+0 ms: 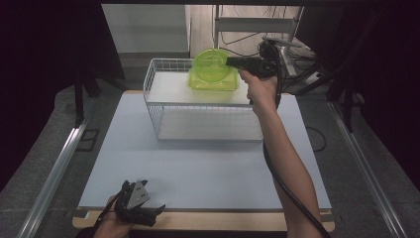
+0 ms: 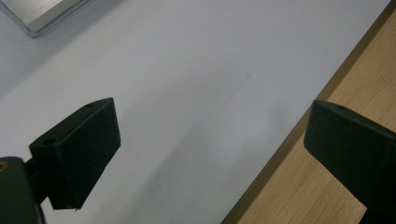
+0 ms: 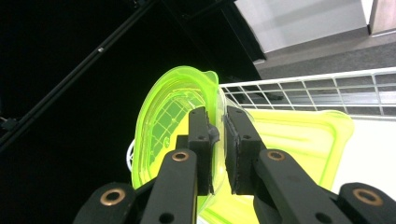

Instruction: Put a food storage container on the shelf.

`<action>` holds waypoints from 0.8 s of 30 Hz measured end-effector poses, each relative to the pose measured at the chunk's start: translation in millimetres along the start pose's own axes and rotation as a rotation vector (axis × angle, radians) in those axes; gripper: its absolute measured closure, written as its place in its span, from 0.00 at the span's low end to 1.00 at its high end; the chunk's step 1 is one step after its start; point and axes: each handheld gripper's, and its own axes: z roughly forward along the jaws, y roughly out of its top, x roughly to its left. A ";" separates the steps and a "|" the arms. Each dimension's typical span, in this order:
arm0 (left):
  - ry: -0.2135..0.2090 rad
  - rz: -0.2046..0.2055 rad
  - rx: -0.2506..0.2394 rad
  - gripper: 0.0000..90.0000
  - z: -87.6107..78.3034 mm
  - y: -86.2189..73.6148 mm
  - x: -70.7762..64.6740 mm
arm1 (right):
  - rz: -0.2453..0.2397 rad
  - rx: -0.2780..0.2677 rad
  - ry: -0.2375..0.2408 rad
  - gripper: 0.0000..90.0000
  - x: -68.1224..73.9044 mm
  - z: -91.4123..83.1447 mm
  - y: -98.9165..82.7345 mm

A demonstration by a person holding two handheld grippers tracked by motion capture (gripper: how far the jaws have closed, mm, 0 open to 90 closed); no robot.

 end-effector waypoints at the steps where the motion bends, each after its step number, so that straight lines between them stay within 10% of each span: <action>1: 0.000 -0.002 -0.002 0.04 0.2 0.0 -0.3 | 0.003 -0.004 -0.010 0.90 0.3 0.4 0.1; 13: 0.000 0.012 0.009 0.04 1.0 -0.2 -0.7 | -0.089 0.018 -0.169 0.79 6.9 8.2 1.4; 24: 0.000 0.015 0.011 0.04 1.1 -0.5 -0.9 | -0.110 0.013 -0.193 0.77 7.5 10.9 1.6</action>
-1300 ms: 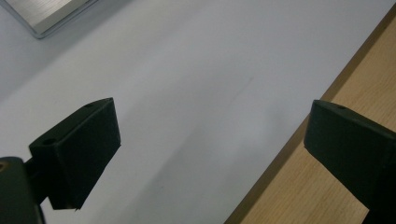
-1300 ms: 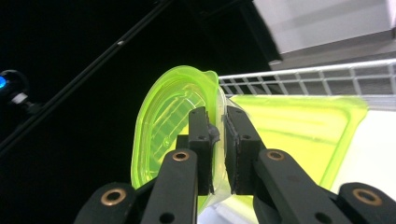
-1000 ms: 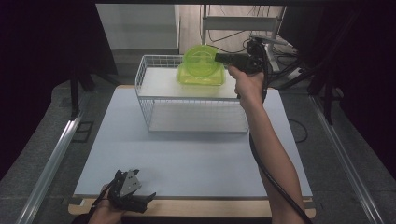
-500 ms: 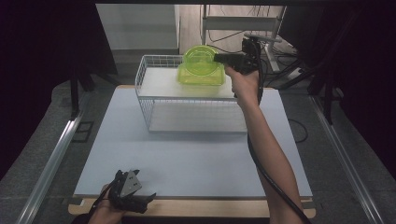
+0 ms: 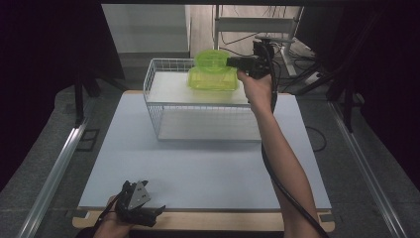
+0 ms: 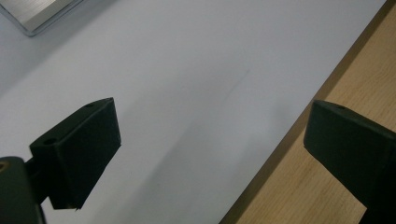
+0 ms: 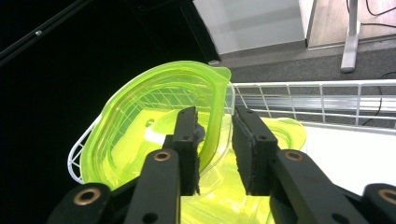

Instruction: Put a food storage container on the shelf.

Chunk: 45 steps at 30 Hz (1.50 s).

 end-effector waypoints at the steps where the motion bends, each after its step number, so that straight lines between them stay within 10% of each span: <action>1: 0.000 0.000 0.000 0.04 0.1 0.0 -0.1 | 0.001 0.001 0.000 0.76 0.5 -0.1 0.0; 23: 0.002 0.009 0.010 0.04 0.9 -0.3 -0.8 | -0.106 0.004 0.021 0.28 4.9 -6.3 -8.5; 45: -0.017 -0.038 -0.010 0.04 -1.3 1.3 0.1 | -0.298 0.029 0.087 0.16 10.0 -43.5 -60.9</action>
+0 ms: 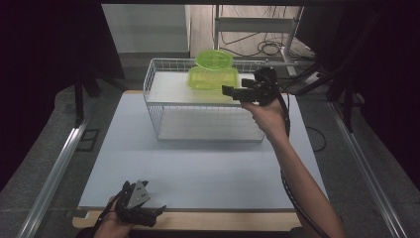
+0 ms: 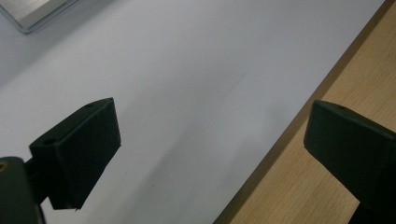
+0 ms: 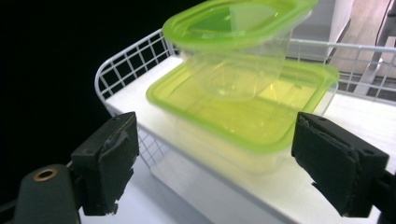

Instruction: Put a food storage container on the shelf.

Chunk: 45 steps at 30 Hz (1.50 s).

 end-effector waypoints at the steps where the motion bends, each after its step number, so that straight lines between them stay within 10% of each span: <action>1: 0.001 0.001 0.001 0.04 0.1 -0.1 0.0 | -0.009 0.002 0.001 0.16 1.1 -1.6 -3.4; 13: 0.006 0.022 0.006 0.04 0.7 -0.2 -0.2 | -0.067 0.042 0.039 0.12 12.9 -19.6 -58.2; 45: 0.013 0.038 0.011 0.04 3.5 -1.0 -2.9 | -0.180 0.195 -0.050 0.06 1.9 -38.4 -218.5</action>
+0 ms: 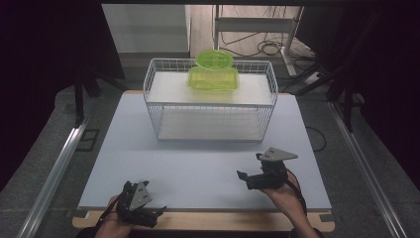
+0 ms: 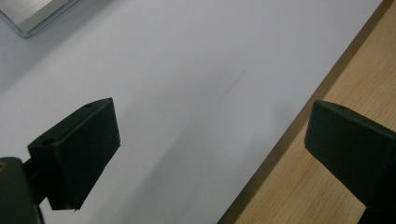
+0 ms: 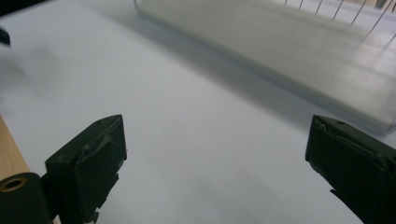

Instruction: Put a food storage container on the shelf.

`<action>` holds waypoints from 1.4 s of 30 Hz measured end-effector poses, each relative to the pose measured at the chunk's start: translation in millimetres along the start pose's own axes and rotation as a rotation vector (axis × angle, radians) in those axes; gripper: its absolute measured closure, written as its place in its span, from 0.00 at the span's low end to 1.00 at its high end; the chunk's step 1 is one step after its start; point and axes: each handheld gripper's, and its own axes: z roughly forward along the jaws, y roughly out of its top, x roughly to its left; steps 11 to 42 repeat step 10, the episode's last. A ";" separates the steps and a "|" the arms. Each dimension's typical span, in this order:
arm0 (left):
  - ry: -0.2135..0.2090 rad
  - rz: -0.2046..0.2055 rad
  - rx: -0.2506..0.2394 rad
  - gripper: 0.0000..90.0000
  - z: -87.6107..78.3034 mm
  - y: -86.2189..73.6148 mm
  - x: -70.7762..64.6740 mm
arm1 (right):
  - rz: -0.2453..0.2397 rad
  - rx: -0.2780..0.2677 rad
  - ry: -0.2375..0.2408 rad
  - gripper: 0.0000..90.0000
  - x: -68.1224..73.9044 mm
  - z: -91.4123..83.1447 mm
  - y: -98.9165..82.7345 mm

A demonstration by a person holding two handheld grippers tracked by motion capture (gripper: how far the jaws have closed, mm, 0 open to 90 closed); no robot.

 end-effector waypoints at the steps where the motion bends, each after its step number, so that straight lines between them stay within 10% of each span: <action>1: 0.000 0.002 0.001 0.04 0.1 -0.1 -0.1 | -0.006 0.015 -0.002 0.05 -0.3 2.5 -5.1; 7: 0.000 0.004 0.005 0.04 0.7 0.2 -0.4 | -0.015 0.106 -0.026 0.04 -4.6 17.4 -22.3; 42: 0.000 0.002 0.003 0.03 1.1 0.6 -0.3 | -0.008 0.104 -0.025 0.04 -4.5 18.7 -22.0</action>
